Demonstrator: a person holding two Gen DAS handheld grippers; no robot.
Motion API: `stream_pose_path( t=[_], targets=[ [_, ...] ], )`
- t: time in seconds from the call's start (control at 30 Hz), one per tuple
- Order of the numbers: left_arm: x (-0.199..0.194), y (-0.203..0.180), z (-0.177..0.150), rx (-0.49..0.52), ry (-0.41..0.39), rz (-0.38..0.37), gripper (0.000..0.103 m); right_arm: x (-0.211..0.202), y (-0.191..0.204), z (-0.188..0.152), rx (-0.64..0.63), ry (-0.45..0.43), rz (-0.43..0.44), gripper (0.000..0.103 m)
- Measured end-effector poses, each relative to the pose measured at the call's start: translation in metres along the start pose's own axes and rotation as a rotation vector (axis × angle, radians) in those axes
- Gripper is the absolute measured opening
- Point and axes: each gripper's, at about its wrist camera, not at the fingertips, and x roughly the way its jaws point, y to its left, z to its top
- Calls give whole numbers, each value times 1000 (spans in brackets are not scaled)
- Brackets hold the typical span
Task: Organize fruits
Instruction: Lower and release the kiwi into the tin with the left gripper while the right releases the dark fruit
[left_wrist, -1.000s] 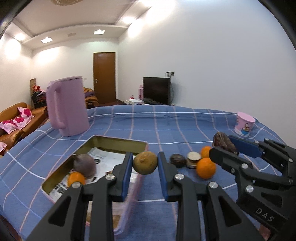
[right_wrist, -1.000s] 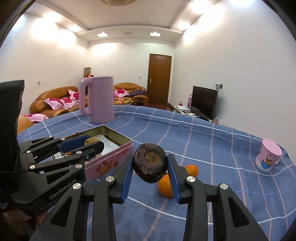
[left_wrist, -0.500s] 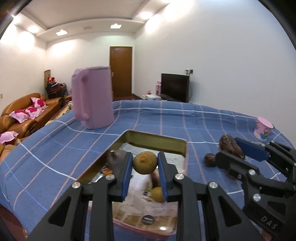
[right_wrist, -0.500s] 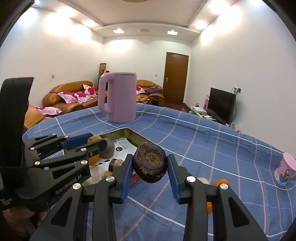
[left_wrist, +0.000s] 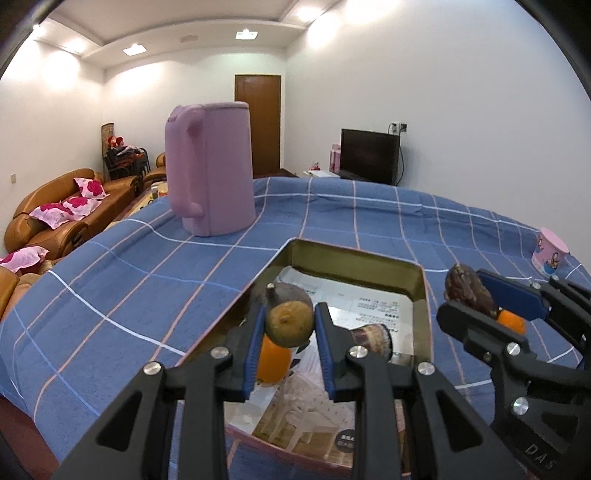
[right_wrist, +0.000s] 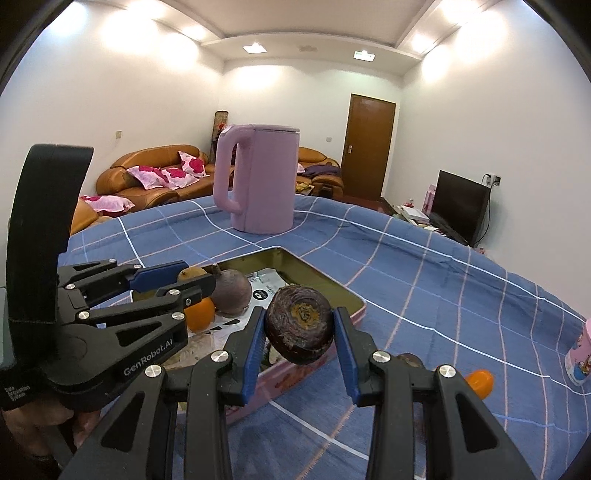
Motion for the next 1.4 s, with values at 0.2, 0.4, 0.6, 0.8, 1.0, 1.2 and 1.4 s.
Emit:
stream_pose_path(
  t=[0.2, 0.4, 0.6, 0.8, 1.0, 1.2, 1.4],
  targets=[
    [7, 0, 1, 12, 27, -5, 29, 17, 2, 2, 5, 24, 8, 39],
    [12, -1, 1, 23, 51, -12, 29, 35, -3, 1, 28, 60, 7, 39],
    [19, -2, 1, 31, 79, -25, 29, 46, -5, 0, 38, 95, 15, 39],
    [23, -4, 0, 40, 106, -30, 29, 54, -6, 1, 45, 122, 15, 39],
    [24, -4, 1, 43, 108, -24, 29, 56, -8, 1, 49, 131, 27, 39],
    [22, -3, 0, 40, 106, -35, 30, 55, -9, 0, 51, 129, 33, 40],
    [13, -2, -1, 29, 78, -42, 56, 44, -17, -4, 75, 109, 5, 51]
  ],
)
